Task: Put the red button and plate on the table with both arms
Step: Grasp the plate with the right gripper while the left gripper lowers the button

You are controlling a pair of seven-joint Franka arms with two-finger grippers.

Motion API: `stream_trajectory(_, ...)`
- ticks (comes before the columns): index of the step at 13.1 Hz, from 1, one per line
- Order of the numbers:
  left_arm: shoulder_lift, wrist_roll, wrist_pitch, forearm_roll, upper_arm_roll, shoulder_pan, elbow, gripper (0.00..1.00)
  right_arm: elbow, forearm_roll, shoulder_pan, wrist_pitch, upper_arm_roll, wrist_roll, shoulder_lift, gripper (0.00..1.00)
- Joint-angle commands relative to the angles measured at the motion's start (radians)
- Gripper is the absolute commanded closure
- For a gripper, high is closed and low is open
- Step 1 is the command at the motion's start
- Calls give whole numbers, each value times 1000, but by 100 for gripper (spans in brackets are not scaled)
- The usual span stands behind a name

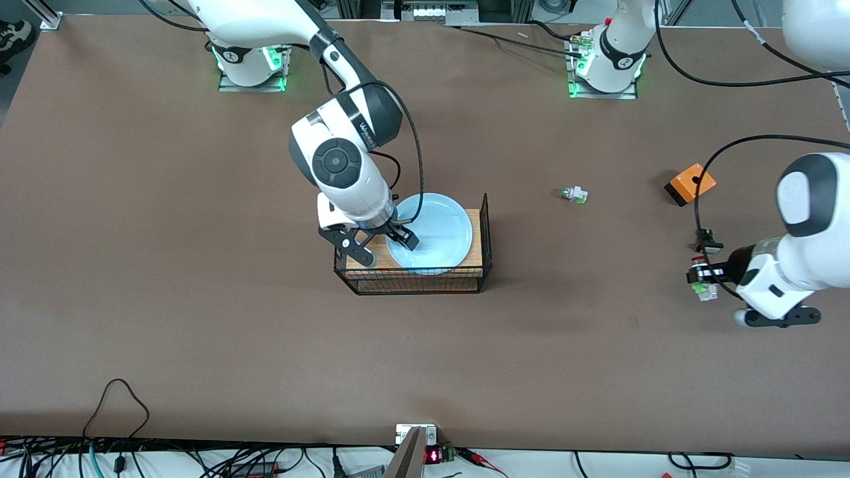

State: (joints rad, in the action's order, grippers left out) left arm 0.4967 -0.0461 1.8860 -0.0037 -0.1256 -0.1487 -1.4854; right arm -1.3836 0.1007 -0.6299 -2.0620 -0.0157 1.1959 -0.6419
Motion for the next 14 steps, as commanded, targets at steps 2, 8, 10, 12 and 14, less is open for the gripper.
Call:
stream_trajectory(2, -135, 22, 194, 14, -12, -14, -292, 100, 23, -13, -19, 17, 10, 2, -2, 39)
stream_trajectory(8, -129, 22, 315, 14, -12, -32, -426, 100, 23, -21, -62, 11, 14, 95, 1, 100)
stream_trajectory(10, -122, 20, 331, 14, -12, -32, -444, 100, 23, -21, -66, 16, 14, 131, 13, 100)
stream_trajectory(12, -115, 22, 335, 14, -12, -32, -447, 100, 21, -22, -68, 64, 14, 131, 60, 100)
stream_trajectory(14, -113, 25, 335, 16, -12, -32, -455, 100, 23, -22, -67, 132, 14, 129, 106, 100)
